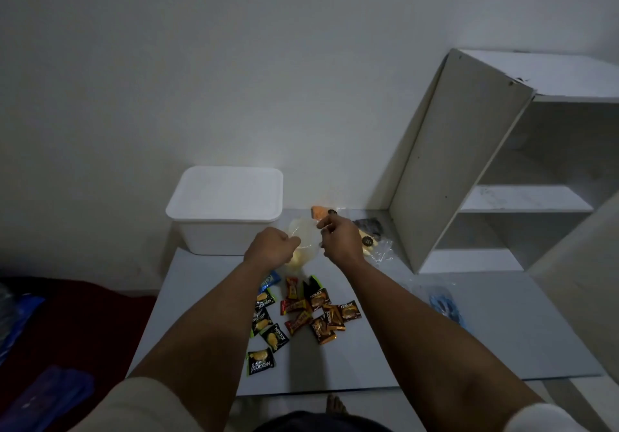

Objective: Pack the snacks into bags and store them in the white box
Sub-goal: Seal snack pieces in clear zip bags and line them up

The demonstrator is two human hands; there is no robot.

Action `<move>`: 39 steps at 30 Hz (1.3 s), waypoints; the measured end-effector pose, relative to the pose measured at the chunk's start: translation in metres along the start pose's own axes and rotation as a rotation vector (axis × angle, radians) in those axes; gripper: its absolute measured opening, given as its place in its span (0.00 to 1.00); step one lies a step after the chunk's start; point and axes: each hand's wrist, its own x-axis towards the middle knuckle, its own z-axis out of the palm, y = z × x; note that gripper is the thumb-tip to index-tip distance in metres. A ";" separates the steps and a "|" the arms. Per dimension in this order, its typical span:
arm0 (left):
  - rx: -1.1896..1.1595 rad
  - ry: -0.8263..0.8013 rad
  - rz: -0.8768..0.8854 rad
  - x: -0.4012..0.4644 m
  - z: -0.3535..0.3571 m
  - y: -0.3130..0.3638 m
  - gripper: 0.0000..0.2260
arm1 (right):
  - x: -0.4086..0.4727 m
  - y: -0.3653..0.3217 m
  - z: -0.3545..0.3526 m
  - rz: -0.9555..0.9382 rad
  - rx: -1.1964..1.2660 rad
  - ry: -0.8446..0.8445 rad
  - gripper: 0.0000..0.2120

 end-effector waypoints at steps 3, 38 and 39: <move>-0.020 0.003 -0.007 0.001 -0.005 0.002 0.16 | 0.006 -0.009 -0.008 -0.063 -0.036 -0.011 0.18; -0.479 0.212 0.188 0.017 -0.036 0.033 0.09 | 0.019 -0.056 -0.066 0.196 0.641 -0.389 0.08; -0.464 0.206 0.194 0.017 -0.036 0.035 0.09 | 0.020 -0.055 -0.067 0.190 0.613 -0.393 0.08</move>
